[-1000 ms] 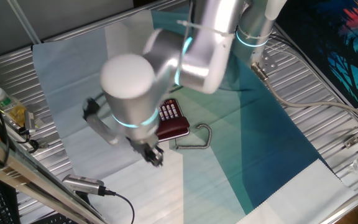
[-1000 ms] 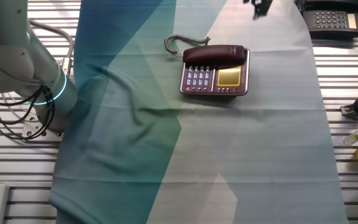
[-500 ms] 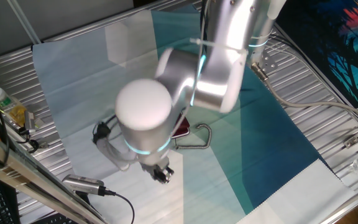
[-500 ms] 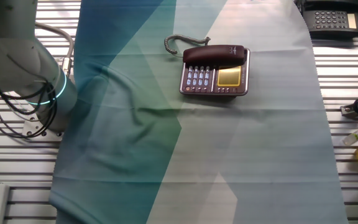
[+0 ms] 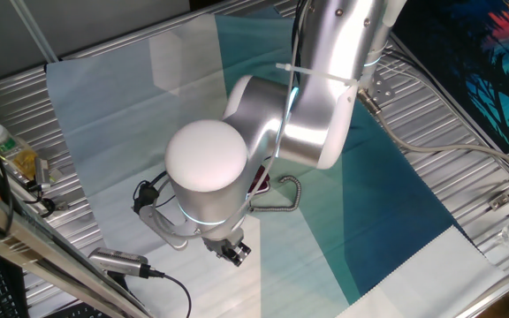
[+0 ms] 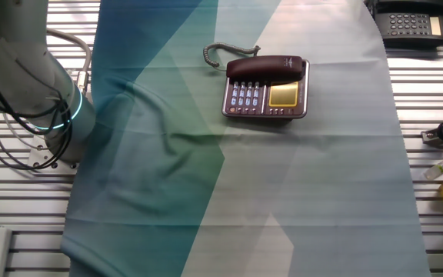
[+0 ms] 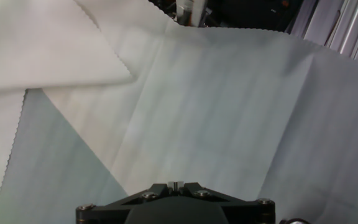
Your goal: Place the handset of the telephone on the corresponding phone cradle
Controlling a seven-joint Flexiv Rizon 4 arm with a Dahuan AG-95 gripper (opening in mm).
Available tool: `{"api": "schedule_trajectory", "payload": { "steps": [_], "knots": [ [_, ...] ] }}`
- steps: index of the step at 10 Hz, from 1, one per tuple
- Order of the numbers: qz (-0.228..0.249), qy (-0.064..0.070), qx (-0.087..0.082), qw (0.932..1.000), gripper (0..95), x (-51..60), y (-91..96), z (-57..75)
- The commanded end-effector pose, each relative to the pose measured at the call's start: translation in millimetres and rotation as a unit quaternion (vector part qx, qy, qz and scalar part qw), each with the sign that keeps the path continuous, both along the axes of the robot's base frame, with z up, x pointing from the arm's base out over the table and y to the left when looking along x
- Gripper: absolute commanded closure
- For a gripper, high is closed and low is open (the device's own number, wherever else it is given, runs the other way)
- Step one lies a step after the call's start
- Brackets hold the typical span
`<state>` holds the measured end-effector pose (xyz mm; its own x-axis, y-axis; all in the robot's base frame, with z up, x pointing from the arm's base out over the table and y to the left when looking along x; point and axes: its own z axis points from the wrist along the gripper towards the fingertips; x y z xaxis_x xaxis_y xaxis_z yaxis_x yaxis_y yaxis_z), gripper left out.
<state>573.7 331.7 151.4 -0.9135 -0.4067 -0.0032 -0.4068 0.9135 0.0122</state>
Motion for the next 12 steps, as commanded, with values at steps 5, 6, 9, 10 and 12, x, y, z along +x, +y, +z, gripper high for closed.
{"api": "schedule_trajectory", "payload": {
  "steps": [5,6,9,10,12],
  "knots": [
    [-0.002,0.003,-0.001,1.0000,95.0,-0.3,1.5,-0.7],
    [-0.002,0.002,-0.001,1.0000,95.0,-0.4,1.5,-0.4],
    [0.002,0.004,-0.002,1.0000,95.0,-1.9,3.1,5.2],
    [0.005,0.010,-0.009,0.9999,95.0,-1.6,3.7,5.3],
    [0.000,0.017,-0.011,0.9998,95.0,-3.7,5.3,11.0]
  ]
}}
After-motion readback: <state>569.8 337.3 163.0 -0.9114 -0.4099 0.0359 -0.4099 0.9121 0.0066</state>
